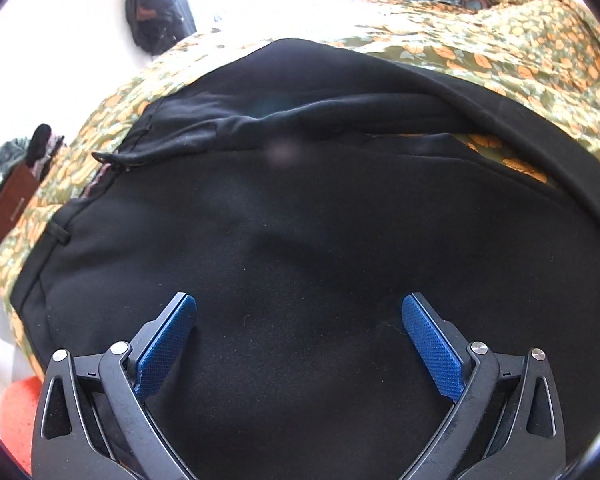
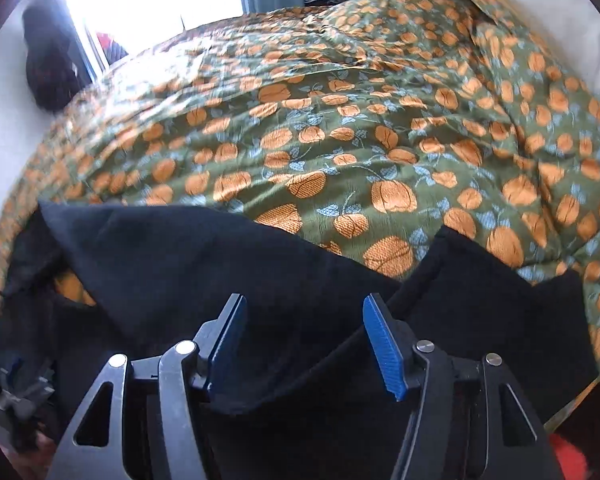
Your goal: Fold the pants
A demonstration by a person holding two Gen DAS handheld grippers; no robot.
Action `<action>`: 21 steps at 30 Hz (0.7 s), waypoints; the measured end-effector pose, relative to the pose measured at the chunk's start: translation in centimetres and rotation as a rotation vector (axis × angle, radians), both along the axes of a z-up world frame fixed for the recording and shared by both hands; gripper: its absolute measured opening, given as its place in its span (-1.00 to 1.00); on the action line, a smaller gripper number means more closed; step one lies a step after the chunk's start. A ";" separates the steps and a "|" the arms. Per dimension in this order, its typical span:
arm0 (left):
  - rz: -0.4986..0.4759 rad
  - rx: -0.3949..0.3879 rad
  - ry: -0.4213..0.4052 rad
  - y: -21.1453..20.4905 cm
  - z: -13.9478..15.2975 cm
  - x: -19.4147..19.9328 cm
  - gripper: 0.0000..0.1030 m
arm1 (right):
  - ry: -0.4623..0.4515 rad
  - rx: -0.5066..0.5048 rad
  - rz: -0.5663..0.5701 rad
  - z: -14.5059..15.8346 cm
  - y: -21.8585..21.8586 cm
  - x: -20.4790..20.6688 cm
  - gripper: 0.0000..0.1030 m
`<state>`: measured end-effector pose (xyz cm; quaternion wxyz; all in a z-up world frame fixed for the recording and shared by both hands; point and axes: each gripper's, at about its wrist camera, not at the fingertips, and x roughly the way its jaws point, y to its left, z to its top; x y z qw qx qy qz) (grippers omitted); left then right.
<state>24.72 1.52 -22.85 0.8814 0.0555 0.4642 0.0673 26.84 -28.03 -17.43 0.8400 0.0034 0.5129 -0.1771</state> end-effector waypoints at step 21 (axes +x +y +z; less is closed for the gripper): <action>-0.014 -0.051 -0.014 0.8 -0.2 -0.4 0.99 | -0.275 0.689 -0.527 1.5 -10.8 -16.7 0.36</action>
